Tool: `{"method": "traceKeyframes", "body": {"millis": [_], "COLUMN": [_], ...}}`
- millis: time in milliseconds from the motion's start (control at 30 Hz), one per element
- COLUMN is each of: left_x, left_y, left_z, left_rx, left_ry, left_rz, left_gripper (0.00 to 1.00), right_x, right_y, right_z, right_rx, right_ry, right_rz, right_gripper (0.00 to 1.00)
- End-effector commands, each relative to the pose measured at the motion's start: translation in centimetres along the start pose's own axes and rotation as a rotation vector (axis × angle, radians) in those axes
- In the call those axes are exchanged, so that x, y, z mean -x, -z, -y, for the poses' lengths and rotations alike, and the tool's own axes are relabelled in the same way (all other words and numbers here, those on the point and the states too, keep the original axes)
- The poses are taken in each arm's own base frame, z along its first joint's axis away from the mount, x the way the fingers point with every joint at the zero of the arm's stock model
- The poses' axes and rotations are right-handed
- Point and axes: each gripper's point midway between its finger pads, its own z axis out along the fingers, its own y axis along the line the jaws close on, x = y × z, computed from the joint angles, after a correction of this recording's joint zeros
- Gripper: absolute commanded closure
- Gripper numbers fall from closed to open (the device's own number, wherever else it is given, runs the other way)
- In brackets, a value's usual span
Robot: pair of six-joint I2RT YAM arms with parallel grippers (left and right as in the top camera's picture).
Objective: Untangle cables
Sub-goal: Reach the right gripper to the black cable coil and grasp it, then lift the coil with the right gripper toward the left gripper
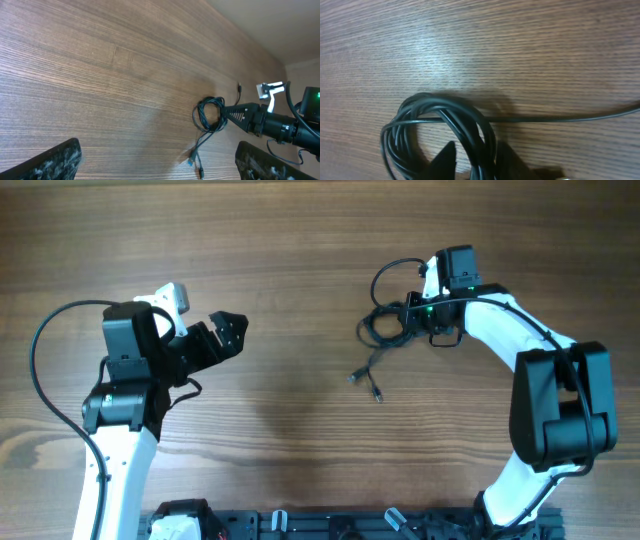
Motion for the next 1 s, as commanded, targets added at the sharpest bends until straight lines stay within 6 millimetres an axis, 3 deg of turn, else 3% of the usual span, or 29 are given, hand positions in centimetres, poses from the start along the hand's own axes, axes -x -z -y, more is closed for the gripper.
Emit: {"method": "traceKeyframes", "body": {"millis": [0, 133, 267, 400, 500, 600, 733, 967], "left_x": [0.0, -0.5, -1.3, -1.7, -2.0, -2.2, -3.2, -6.5], "left_y": [0.2, 0.2, 0.3, 0.4, 0.5, 0.4, -0.3, -4.3], "left_z": [0.7, 0.5, 1.1, 2.0, 2.6, 2.8, 3.6, 4.3], "left_rx": [-0.019, -0.012, -0.05, -0.104, -0.14, -0.148, -0.162, -0.111], "left_ry": [0.007, 0.016, 0.026, -0.016, -0.066, -0.094, -0.113, -0.195], "left_rz": [-0.015, -0.033, -0.073, -0.096, -0.107, -0.112, -0.154, -0.273], "left_gripper": [0.01, 0.11, 0.22, 0.23, 0.24, 0.27, 0.26, 0.3], "right_x": [-1.9, -3.0, -3.8, -4.2, -4.7, -4.8, -4.9, -6.3], "right_y": [-1.1, 0.2, 4.2, 8.1, 10.9, 12.3, 12.5, 11.9], "right_z": [-0.2, -5.3, -10.7, -13.7, -15.4, -16.0, -16.1, -17.7], "right_rx": [0.018, 0.322, 0.668, 0.906, 1.097, 1.189, 1.203, 1.19], "right_ry": [-0.056, 0.044, 0.183, 0.28, 0.331, 0.343, 0.34, 0.358], "right_rz": [-0.068, -0.136, -0.15, -0.13, -0.124, -0.123, -0.125, -0.179], "right_gripper": [0.96, 0.96, 0.95, 0.96, 0.96, 0.96, 0.96, 0.96]}}
